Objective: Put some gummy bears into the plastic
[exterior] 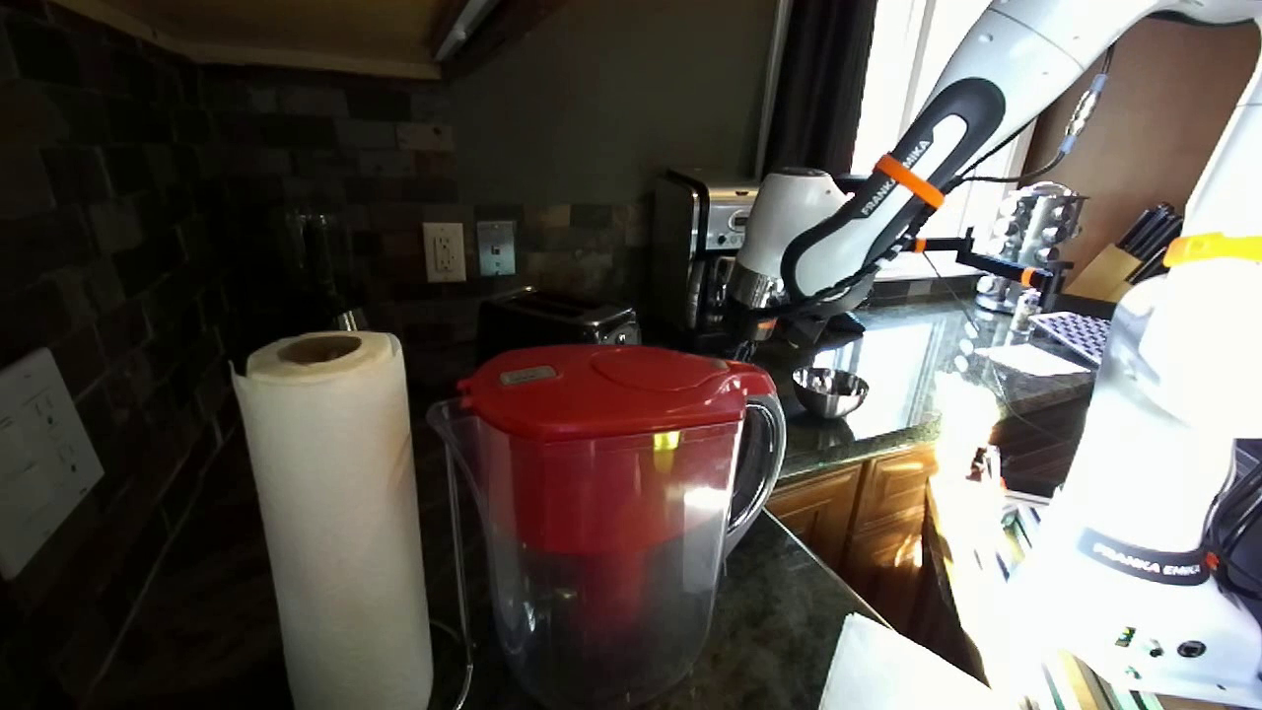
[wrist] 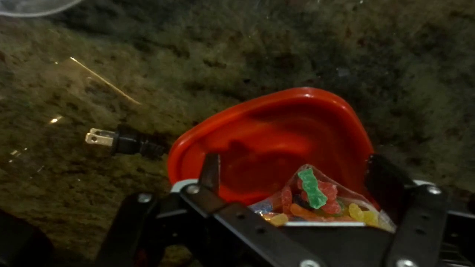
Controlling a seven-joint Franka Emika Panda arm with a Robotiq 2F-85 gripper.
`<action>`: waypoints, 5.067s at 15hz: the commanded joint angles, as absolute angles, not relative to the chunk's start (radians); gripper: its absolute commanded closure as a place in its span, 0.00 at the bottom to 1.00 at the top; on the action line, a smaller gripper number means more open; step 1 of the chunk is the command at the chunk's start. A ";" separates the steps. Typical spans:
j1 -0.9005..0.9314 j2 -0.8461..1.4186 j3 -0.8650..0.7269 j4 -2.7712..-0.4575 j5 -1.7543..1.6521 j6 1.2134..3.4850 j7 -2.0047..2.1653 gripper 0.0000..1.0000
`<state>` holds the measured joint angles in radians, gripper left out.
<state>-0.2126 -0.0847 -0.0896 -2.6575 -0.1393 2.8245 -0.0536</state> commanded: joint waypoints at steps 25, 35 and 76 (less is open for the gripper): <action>-0.136 0.064 -0.100 -2.532 0.337 2.855 -0.442 1.00; -0.142 0.035 -0.120 -2.540 0.221 2.809 -0.297 0.98; -0.269 -0.331 -0.206 -2.687 -0.505 2.267 -0.360 0.88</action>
